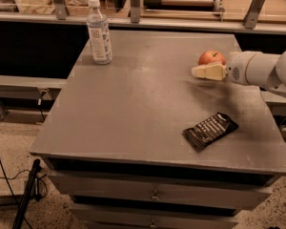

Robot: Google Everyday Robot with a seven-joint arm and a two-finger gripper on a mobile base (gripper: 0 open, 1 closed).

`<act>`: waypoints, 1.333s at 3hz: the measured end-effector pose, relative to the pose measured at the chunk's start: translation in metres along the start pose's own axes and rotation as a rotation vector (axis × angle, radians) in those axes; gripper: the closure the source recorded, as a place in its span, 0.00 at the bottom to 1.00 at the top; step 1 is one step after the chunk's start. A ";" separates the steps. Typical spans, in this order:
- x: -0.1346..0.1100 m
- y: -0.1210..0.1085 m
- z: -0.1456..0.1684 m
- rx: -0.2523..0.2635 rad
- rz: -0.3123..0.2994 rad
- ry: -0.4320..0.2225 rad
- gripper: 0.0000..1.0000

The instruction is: Move apple near blue plastic bottle

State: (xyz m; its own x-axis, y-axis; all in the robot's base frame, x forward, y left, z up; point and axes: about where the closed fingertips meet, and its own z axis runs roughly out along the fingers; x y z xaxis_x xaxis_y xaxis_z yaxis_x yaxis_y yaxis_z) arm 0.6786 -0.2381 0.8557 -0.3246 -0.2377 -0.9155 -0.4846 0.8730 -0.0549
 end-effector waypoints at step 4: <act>-0.082 0.013 0.001 -0.053 -0.123 -0.062 1.00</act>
Offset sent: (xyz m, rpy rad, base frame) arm 0.0107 0.0071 0.0218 -0.0126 0.0056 0.0202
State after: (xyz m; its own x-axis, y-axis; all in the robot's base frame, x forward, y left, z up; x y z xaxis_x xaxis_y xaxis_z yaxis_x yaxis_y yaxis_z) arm 0.6994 -0.2067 0.9293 -0.2099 -0.3136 -0.9260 -0.5607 0.8145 -0.1488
